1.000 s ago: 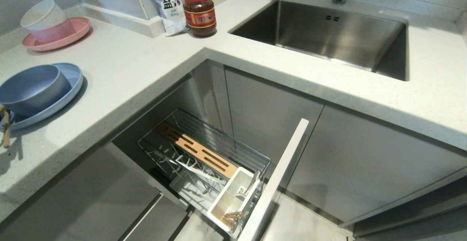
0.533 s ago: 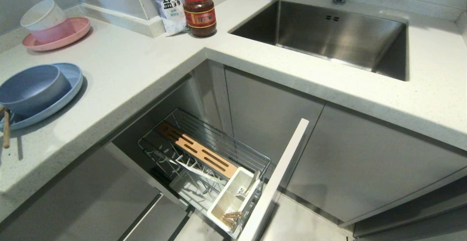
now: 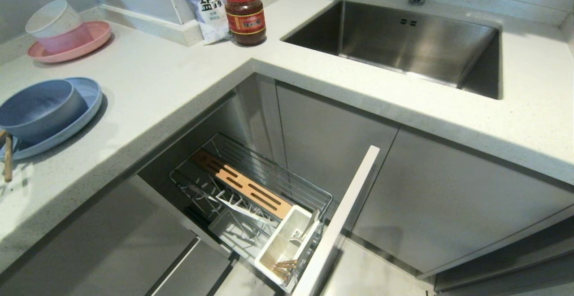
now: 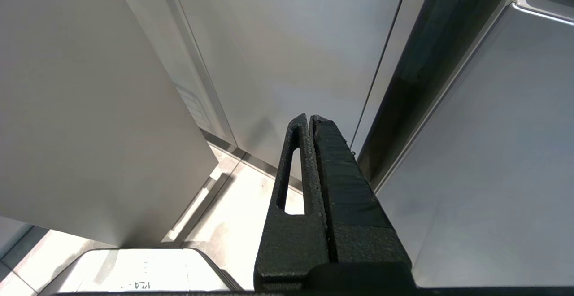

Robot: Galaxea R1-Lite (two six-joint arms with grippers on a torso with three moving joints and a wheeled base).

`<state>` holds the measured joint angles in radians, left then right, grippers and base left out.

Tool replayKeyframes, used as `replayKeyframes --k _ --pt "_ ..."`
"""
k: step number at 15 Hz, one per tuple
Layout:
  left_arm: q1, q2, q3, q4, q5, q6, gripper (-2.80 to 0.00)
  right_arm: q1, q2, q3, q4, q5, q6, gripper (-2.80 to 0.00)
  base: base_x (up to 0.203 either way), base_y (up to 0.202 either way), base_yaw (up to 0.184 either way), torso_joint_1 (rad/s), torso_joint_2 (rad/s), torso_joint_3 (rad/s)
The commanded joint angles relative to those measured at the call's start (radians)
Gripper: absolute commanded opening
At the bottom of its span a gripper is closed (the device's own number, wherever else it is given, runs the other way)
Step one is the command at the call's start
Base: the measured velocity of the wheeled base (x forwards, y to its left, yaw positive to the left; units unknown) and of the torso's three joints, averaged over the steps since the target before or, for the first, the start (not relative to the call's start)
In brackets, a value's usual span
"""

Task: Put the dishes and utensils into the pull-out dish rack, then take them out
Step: Take the chopsticks out of the cupboard, then close the cupboard

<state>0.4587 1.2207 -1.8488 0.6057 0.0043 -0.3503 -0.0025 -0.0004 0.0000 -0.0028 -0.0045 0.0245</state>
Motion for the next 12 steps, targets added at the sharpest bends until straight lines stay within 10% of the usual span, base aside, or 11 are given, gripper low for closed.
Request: replayKeyframes --k 1,5,12 --pt "-0.107 0.016 -0.050 -0.031 0.004 -0.143 -2.80 0.000 -0.004 0.002 0.000 0.000 0.000 -2.80 0.000 0.000 0.000 0.000 0.00 0.000" --pt "-0.281 0.021 -0.024 -0.078 0.049 -0.314 -2.80 0.000 -0.004 0.002 0.000 0.000 0.000 -2.80 0.000 0.000 0.000 0.000 0.00 0.000" --pt "-0.304 -0.180 0.055 -0.079 0.079 -0.200 -2.80 0.001 -0.004 0.002 0.000 0.000 0.000 -2.80 0.000 0.000 0.000 0.000 0.00 0.000"
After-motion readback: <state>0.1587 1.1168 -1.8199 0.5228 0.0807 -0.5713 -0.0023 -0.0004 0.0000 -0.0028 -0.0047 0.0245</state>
